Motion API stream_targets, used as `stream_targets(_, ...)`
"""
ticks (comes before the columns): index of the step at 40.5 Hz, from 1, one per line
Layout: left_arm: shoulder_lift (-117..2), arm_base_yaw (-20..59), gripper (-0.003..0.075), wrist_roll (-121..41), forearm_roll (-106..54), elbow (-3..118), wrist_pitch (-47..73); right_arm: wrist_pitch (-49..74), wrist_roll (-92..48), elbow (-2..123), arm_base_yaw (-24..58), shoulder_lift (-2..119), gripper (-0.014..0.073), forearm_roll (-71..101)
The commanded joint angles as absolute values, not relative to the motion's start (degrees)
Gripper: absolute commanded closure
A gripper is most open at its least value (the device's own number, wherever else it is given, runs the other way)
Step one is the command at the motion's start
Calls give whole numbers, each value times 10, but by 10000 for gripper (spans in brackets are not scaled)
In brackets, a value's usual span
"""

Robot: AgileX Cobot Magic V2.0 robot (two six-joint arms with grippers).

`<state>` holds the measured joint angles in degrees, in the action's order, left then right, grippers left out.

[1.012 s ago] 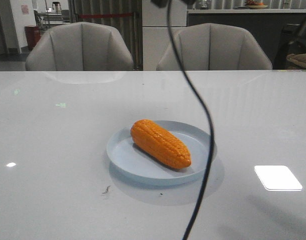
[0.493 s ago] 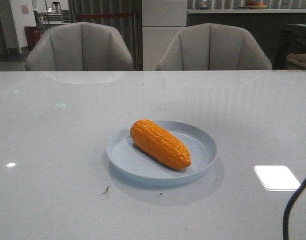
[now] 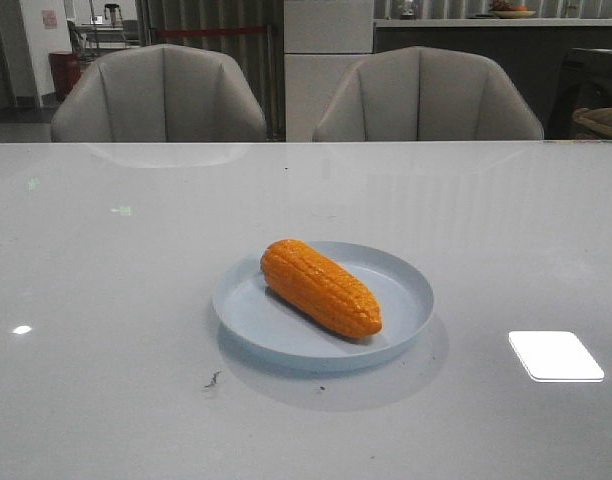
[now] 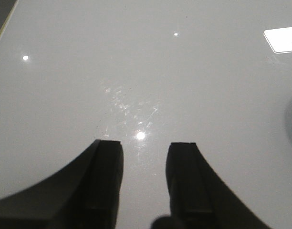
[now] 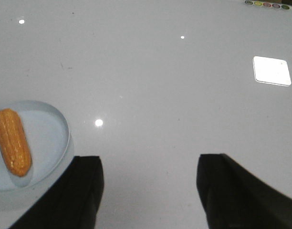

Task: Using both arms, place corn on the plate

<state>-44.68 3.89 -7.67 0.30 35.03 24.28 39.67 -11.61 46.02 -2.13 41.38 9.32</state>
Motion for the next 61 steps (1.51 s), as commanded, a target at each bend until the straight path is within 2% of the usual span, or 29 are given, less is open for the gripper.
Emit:
stream_targets(1, -443, 39, 405, -72, 0, 367, 194, 340, -121, 428, -25, 365, 66, 94)
stream_targets(8, -443, 39, 405, -72, 0, 367, 194, 347, -121, 390, -25, 321, 66, 94)
stream_targets(44, -434, 36, 407, -72, 4, 364, 196, 361, -121, 390, -25, 321, 66, 94)
stream_targets(48, -402, 36, 456, -72, 0, 362, 201, 361, -121, 390, -25, 321, 66, 94)
stream_targets(55, -314, 36, 633, -72, -13, 331, 177, 361, -121, 390, -25, 321, 66, 94)
stream_targets(61, -223, 36, 627, -72, -13, 281, 160, 360, -121, 390, -25, 321, 66, 94)
